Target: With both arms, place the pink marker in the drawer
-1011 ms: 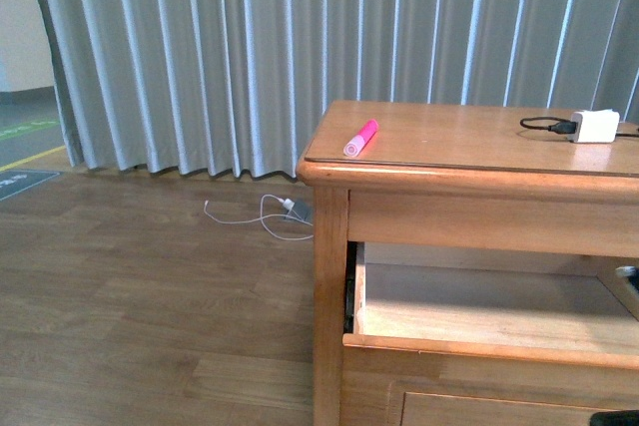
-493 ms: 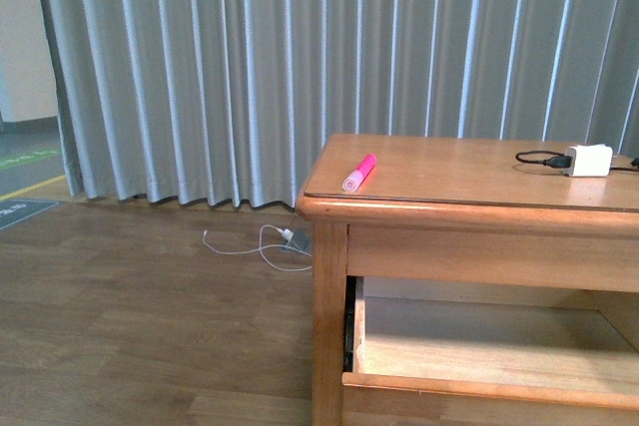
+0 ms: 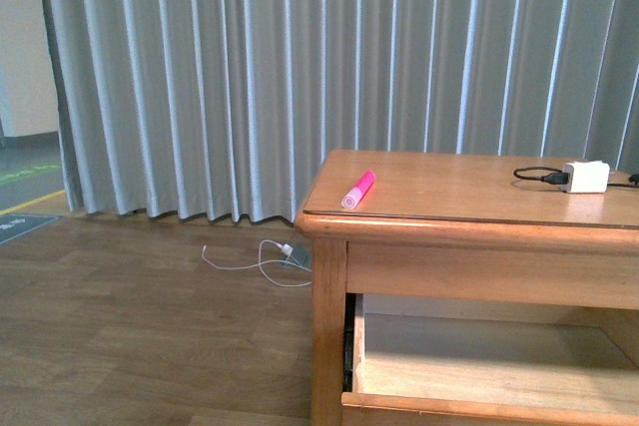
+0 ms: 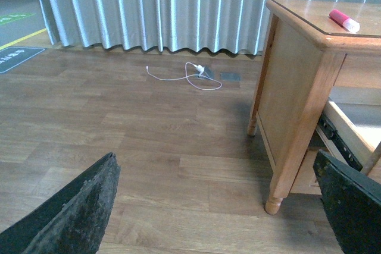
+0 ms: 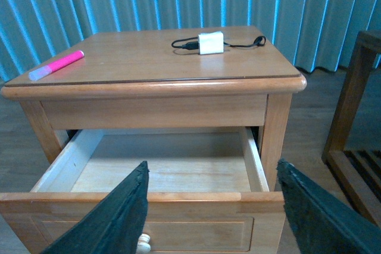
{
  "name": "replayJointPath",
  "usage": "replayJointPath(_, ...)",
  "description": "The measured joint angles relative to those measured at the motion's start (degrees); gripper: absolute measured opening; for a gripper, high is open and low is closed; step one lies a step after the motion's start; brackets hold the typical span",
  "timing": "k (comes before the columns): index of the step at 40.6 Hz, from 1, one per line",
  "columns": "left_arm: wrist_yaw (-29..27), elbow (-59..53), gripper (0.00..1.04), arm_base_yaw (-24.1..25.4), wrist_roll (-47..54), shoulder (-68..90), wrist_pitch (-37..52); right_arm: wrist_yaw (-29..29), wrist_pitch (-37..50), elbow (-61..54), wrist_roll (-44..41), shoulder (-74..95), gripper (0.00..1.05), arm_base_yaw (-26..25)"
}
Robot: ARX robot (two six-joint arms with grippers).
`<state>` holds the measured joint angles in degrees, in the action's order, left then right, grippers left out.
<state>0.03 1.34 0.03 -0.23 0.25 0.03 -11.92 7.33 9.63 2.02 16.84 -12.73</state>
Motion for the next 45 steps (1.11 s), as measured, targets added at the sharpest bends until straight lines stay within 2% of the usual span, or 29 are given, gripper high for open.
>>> replayJointPath(5, -0.02, 0.0, 0.99, 0.0, 0.0, 0.0, 0.0, 3.19, -0.04, -2.73, -1.46, -2.36, 0.36, 3.48)
replayJointPath(10, -0.02, 0.0, 0.99, 0.0, 0.0, 0.0, 0.0, 3.41, -0.07, -3.21, -1.62, -2.89, 0.57, 4.09)
replayJointPath(18, -0.02, 0.0, 0.99, 0.0, 0.0, 0.0, 0.0, 3.48, -0.07, -3.21, -1.62, -2.97, 0.98, 4.15)
replayJointPath(31, -0.02, 0.0, 0.99, 0.0, 0.0, 0.0, 0.0, 3.48, -0.07, -3.21, -1.64, -2.97, 0.96, 4.15)
replayJointPath(32, -1.44, -0.07, 0.99, -0.52, 0.11, -0.13, 0.42, 3.48, -0.07, -3.21, -1.66, -2.97, 0.96, 4.15)
replayJointPath(35, -12.5, -0.04, 0.99, -5.42, 0.48, 1.38, 4.81, 3.48, -0.07, -3.21, -1.64, -2.97, 0.96, 4.15)
replayJointPath(37, -15.02, 0.04, 0.99, -7.76, 0.35, 4.5, 5.11, 3.48, -0.07, -3.21, -1.64, -2.97, 0.96, 4.15)
replayJointPath(40, -15.17, 0.26, 0.99, -9.92, 0.15, 10.78, 7.06, 3.45, -0.07, -3.21, -1.66, -2.99, 0.96, 4.15)
replayJointPath(45, -11.34, 4.7, 0.99, -10.62, 0.02, 22.03, 11.41, 3.48, -0.07, -3.21, -1.66, -2.99, 0.96, 4.15)
